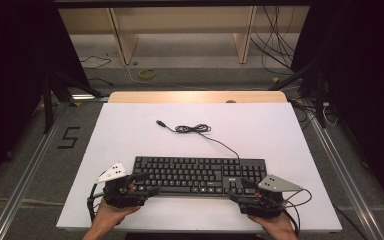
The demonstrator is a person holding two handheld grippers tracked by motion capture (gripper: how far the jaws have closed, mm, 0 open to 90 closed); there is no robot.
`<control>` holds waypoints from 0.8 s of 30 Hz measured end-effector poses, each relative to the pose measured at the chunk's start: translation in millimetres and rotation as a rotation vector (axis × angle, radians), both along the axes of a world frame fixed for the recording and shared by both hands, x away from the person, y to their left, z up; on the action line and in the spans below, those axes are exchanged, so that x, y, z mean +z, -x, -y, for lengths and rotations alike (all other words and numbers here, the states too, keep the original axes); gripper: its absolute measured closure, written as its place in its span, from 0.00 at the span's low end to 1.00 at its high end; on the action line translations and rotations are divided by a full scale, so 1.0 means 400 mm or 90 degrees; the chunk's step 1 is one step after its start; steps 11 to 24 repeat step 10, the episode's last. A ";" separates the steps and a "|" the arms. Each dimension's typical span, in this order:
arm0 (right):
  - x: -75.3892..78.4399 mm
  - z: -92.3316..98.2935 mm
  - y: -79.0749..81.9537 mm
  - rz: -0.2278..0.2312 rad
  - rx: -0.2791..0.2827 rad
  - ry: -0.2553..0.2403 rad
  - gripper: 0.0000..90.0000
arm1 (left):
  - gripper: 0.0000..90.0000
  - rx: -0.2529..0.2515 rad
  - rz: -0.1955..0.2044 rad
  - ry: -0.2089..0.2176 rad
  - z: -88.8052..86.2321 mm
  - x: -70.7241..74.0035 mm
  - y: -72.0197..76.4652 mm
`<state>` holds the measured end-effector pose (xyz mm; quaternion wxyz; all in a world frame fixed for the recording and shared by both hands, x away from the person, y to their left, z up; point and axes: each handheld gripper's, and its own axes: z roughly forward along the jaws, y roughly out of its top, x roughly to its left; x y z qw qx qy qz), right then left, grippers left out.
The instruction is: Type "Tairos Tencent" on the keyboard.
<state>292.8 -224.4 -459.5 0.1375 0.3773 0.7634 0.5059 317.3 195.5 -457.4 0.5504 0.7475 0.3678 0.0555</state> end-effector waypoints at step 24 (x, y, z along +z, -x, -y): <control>0.000 0.000 -0.002 0.000 0.000 0.001 0.36 | 0.28 -0.002 0.003 -0.002 0.004 0.000 0.001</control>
